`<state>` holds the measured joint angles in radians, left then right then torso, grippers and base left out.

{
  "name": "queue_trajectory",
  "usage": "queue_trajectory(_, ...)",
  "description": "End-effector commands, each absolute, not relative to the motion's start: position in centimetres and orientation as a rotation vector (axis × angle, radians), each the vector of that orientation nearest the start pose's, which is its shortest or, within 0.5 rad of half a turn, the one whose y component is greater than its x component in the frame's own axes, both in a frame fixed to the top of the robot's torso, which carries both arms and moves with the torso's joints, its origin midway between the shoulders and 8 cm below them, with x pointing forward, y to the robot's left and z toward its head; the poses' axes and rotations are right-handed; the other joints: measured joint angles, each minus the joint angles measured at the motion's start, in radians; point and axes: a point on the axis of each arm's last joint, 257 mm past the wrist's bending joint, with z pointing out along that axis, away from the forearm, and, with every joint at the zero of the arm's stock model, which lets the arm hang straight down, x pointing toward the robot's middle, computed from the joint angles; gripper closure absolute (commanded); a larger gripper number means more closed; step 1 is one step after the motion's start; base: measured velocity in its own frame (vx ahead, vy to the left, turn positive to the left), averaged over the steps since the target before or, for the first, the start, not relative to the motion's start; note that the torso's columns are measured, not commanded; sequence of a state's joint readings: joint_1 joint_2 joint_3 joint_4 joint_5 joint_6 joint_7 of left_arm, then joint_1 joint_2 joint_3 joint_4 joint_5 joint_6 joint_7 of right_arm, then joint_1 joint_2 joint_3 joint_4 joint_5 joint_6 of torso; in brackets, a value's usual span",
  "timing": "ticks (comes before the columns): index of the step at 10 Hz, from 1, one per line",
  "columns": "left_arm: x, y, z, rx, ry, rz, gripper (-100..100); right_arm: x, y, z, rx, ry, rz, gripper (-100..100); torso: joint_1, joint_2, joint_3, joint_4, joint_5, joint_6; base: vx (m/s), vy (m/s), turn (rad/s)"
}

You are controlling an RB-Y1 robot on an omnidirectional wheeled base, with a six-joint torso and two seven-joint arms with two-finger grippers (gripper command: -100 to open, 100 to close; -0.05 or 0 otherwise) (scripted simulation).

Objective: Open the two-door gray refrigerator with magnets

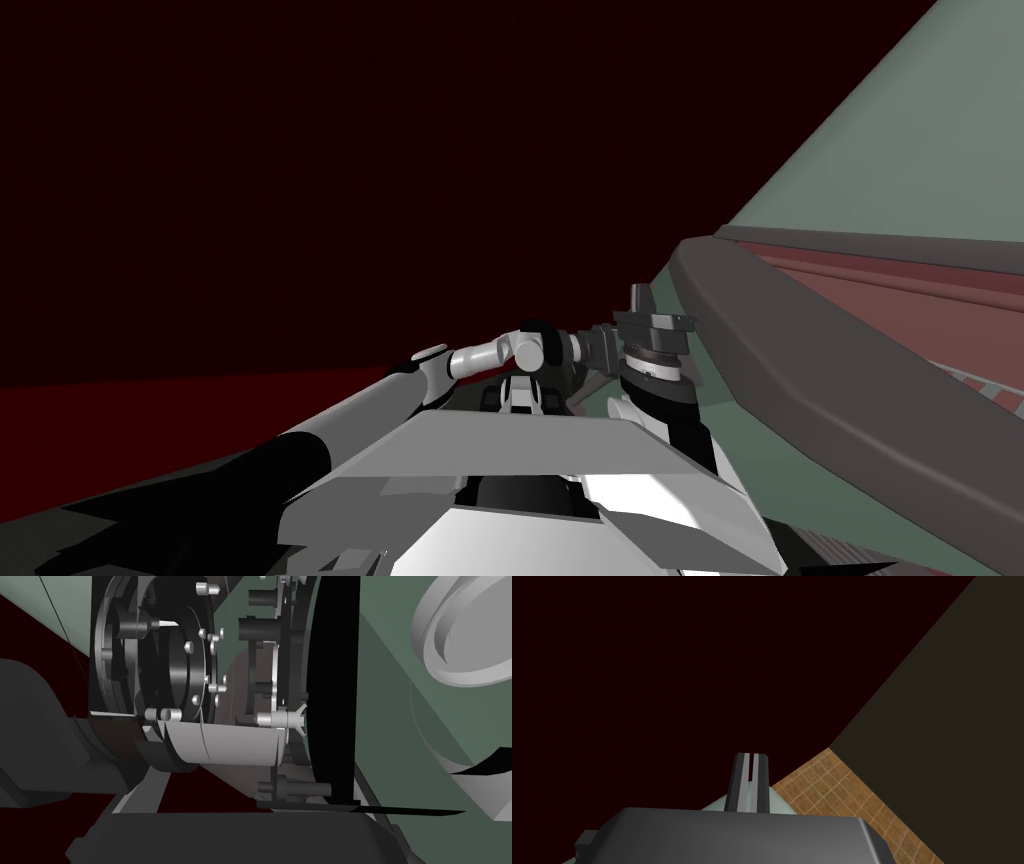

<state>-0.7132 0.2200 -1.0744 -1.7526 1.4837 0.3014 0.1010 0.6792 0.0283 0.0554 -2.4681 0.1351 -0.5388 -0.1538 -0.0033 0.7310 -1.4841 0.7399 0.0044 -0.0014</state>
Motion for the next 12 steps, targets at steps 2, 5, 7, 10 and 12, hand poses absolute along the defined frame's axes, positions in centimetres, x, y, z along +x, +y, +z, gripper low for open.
queue_trajectory(2, 25.2, -27.5, -6.5, 0.703, -1.717, 1.741, -100, 29.3, -25.8, 6.3, 0.598, 0.582, 1.369, 0, 0.0, 0.001, -0.001, 0.001, 0.002, 0.0, -0.01, -0.005, 0.023)
queue_trajectory(5, 25.2, -27.5, -6.5, 0.703, -1.717, 1.741, -100, 29.2, -25.8, 6.4, 0.595, 0.577, 1.371, 0, -0.004, 0.002, 0.001, 0.001, -0.001, 0.002, -0.003, -0.003, 0.009)
queue_trajectory(7, 24.7, -27.3, -8.1, 0.713, -1.747, 1.698, 0, 29.2, -25.8, 6.4, 0.595, 0.577, 1.371, 0, -0.003, 0.003, 0.004, -0.001, -0.004, 0.002, -0.006, 0.01, 0.001)
queue_trajectory(10, 24.5, -27.3, -8.1, 0.71, -1.747, 1.695, 0, 29.2, -25.8, 6.5, 0.595, 0.576, 1.372, 0, 0.0, 0.005, 0.007, -0.003, -0.006, 0.002, -0.002, 0.004, 0.0)
queue_trajectory(12, 24.5, -27.3, -8.1, 0.71, -1.746, 1.696, 0, 29.1, -25.7, 6.5, 0.594, 0.576, 1.372, 0, 0.001, 0.006, 0.008, -0.002, -0.005, 0.001, 0.0, 0.0, 0.0)
